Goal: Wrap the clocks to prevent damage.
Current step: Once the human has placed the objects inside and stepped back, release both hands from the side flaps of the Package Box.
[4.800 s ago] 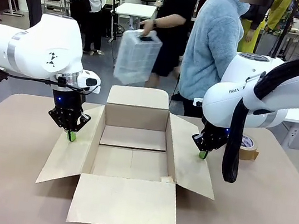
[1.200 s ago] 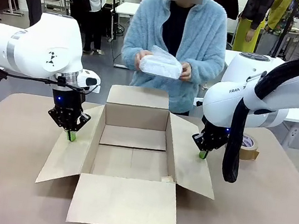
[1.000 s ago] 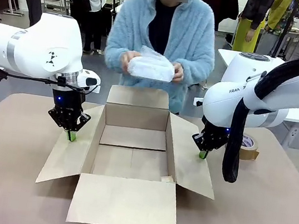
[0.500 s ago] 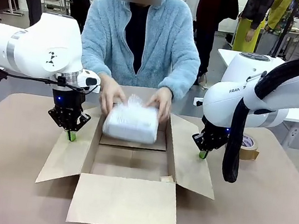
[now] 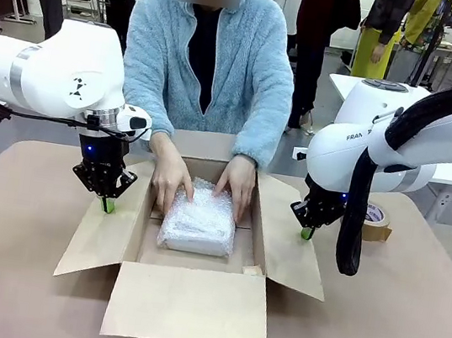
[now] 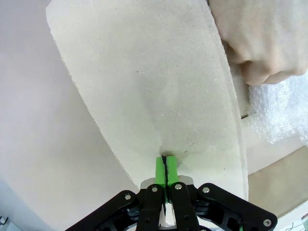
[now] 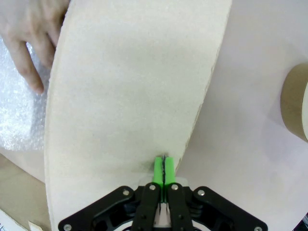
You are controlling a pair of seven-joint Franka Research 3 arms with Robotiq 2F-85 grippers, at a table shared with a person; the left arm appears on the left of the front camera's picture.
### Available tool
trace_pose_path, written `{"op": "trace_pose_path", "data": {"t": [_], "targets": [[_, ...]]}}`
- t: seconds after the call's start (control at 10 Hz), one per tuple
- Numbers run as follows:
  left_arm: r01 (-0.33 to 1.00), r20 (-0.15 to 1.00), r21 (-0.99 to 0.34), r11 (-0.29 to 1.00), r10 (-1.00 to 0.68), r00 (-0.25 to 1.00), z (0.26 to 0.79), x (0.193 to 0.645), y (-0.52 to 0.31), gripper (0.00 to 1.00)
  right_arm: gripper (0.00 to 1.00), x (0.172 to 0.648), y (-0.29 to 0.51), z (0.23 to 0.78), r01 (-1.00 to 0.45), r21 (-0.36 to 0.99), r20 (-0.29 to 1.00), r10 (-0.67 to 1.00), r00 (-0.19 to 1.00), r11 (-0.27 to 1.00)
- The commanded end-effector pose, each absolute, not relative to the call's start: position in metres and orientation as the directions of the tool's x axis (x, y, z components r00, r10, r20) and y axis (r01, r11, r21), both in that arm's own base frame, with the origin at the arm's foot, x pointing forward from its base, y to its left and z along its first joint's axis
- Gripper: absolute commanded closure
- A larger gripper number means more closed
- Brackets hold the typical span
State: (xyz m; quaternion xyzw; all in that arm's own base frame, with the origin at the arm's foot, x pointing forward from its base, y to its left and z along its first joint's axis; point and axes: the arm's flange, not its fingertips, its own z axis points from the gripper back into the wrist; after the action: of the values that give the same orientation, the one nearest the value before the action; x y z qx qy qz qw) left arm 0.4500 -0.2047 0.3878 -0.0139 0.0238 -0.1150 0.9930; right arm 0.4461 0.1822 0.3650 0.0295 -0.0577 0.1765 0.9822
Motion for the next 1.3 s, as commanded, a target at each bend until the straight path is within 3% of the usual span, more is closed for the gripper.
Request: {"op": "trace_pose_path", "data": {"t": [0.0,1.2], "targets": [[0.222,-0.042,-0.032,0.974,-0.224,0.974,0.3904,0.4487,-0.2039,1.00,0.99,0.4461,0.1821,0.3643,-0.337,0.045,0.122,0.330,0.936,0.940],[0.222,-0.042,-0.032,0.974,-0.224,0.974,0.3904,0.4487,-0.2039,1.00,0.99,0.4461,0.1821,0.3643,-0.337,0.045,0.122,0.330,0.936,0.940]]}}
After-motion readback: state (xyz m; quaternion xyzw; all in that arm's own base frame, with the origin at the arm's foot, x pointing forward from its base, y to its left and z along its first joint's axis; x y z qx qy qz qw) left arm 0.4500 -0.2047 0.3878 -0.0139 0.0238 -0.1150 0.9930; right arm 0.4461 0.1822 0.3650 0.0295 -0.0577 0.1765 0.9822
